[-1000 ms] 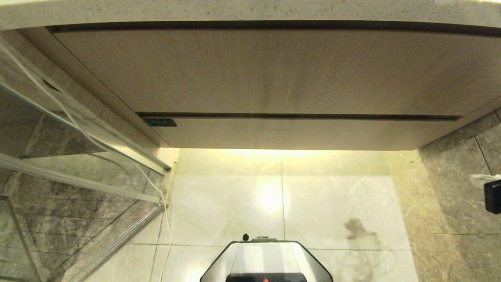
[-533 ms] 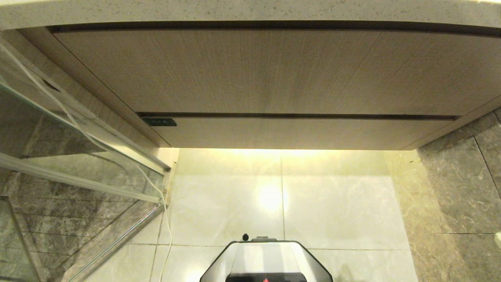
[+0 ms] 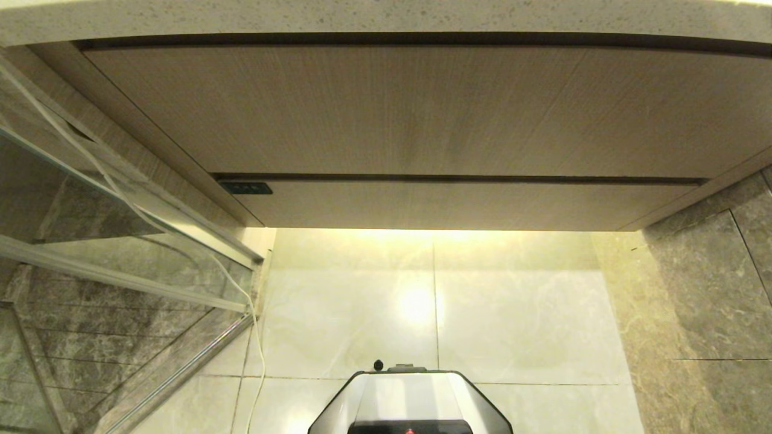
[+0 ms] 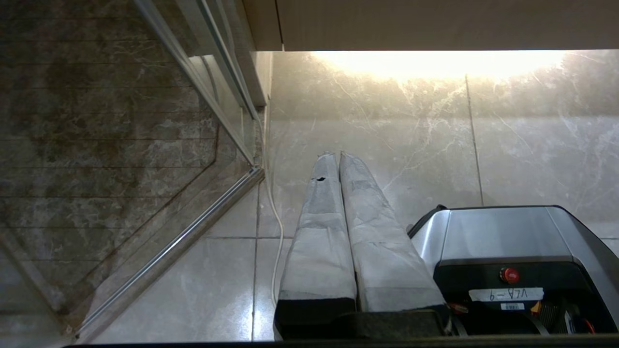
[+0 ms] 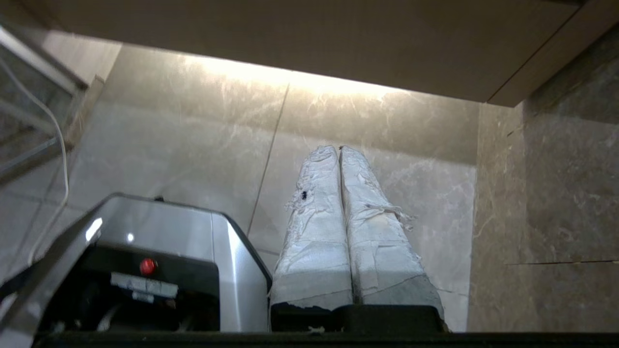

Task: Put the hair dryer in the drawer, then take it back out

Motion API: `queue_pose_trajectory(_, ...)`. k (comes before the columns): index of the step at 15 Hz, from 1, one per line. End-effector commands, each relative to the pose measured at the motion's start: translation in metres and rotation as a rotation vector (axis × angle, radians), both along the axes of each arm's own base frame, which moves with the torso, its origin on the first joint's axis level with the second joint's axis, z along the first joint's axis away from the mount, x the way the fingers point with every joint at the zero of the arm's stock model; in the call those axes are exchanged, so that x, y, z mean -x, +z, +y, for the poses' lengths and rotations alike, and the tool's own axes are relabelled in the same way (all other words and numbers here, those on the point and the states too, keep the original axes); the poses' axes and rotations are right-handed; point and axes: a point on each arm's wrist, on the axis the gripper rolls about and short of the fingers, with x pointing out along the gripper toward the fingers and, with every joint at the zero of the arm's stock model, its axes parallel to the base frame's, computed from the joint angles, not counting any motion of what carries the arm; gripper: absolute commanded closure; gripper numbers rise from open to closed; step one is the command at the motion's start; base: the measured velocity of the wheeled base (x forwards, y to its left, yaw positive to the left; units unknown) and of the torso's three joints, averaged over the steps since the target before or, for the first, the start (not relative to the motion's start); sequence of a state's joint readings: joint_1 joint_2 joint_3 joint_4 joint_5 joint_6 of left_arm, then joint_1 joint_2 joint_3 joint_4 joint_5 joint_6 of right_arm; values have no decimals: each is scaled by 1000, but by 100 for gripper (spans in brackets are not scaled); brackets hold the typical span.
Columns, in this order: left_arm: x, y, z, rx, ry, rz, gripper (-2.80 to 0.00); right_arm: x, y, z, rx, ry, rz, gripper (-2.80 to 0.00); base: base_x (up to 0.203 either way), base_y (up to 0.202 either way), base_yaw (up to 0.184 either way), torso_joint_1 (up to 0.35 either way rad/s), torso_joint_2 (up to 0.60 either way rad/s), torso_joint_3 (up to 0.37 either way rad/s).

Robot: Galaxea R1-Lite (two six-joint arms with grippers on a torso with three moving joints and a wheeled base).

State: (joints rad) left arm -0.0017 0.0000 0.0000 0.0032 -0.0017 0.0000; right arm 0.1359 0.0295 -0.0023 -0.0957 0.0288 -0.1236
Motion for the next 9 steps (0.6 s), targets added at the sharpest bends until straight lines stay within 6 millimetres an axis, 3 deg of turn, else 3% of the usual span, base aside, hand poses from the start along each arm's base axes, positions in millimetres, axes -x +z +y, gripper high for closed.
queue_pose_trajectory(1,0,0,0,0,0,0,0,4,-9,-1,-17,10,-32,0,0,0,0,0,0,0)
queue_pose_trajectory(9,0,0,0,0,0,1,0,2,-12,-1,-68,7,-25,0,0,0,0,0,0,0)
